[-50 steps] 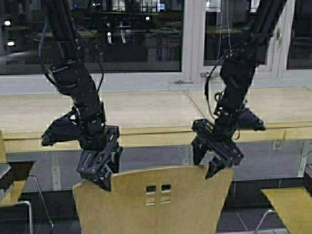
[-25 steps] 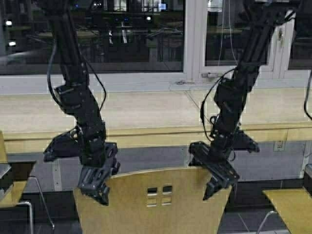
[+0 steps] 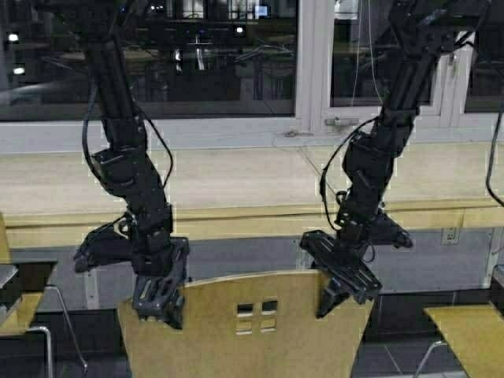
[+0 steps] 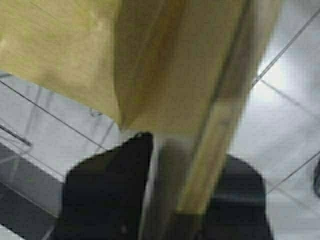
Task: Push the chairs under the table
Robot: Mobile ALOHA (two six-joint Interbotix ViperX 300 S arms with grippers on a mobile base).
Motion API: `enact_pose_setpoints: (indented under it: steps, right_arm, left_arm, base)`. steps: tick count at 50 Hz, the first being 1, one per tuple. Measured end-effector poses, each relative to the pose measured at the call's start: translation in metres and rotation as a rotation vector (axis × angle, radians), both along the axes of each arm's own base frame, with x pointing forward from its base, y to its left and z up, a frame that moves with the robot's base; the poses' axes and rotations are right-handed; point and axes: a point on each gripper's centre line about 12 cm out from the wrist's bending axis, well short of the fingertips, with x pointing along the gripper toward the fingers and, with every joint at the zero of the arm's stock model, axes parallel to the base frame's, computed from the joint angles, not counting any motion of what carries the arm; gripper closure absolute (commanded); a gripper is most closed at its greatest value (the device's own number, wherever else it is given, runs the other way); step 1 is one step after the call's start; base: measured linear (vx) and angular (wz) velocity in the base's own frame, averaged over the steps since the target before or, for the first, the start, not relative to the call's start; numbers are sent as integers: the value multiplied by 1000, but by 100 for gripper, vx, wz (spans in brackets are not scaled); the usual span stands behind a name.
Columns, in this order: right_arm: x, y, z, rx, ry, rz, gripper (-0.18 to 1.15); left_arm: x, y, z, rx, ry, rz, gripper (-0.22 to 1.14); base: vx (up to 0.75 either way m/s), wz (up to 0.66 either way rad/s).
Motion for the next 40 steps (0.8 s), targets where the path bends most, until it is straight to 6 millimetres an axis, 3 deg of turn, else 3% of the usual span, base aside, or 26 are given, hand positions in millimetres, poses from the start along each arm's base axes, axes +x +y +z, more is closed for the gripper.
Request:
enact_pose_setpoints:
  steps: [5,13,40]
  right_arm:
    - [-1,0,-1,4,10,0,98]
    - [-2,0,0,8,18,-1,92]
    - [-2,8,-2,11,14,14,93]
  left_arm:
    - [0,2,0,-5,4,19,89]
    - [2,10,-1,-5,8,38,88]
    - [8,28,-1,-2,12,84,88]
  base:
    - [0,0]
    - [2,2]
    - [17,6]
